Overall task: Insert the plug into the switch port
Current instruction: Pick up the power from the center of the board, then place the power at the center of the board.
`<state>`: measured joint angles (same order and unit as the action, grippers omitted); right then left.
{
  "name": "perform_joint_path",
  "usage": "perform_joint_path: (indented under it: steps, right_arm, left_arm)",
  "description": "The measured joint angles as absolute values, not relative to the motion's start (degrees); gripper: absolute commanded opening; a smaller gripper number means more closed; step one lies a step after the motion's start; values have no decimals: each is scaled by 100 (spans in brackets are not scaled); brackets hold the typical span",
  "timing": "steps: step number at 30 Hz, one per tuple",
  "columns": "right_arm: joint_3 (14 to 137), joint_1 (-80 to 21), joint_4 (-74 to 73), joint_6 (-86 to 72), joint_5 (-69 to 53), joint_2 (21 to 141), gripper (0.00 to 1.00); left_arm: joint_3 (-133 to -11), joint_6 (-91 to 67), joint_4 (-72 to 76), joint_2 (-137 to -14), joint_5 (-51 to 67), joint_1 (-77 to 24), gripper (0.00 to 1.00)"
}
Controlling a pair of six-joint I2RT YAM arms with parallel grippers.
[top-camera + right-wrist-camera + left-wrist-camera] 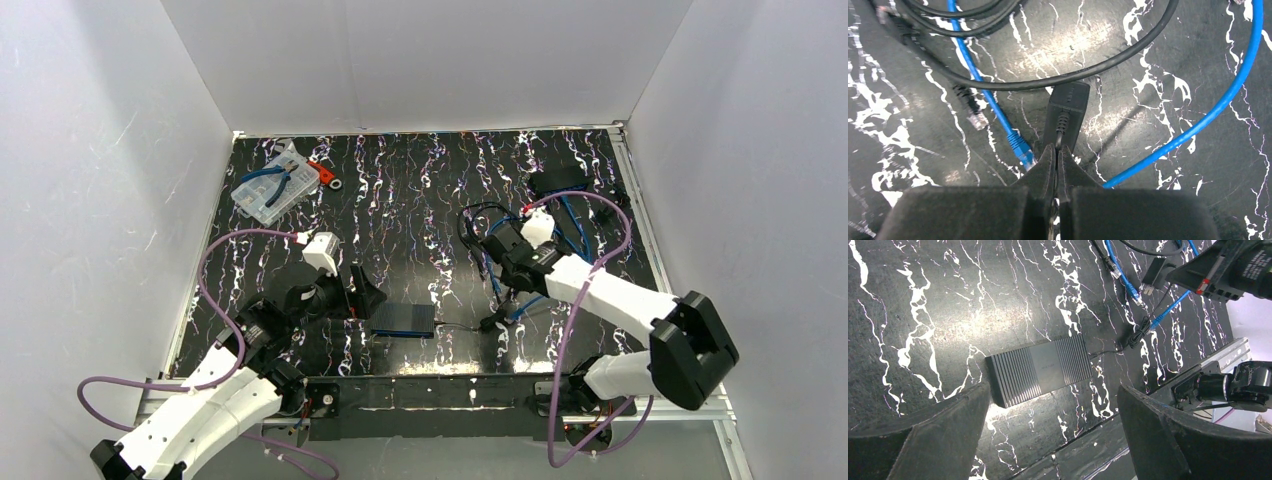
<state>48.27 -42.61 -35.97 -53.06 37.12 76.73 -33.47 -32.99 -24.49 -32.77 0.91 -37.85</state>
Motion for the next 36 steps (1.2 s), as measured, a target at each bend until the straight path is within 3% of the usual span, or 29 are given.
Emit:
perform_joint_path:
  steps: [6, 17, 36]
  right_arm:
    - [4866, -4462, -3616, -5096, 3688, 7164, 1]
    - [5859, -4886, -3658, -4471, 3151, 7323, 1]
    - [8525, -4654, -3409, -2735, 2689, 9863, 1]
  left_arm:
    - [-3347, -3301, -2449, -3183, 89, -3785, 98]
    - [-3347, -3301, -2445, -3079, 3, -3785, 98]
    - [-3153, -3546, -2283, -2939, -71, -3785, 98]
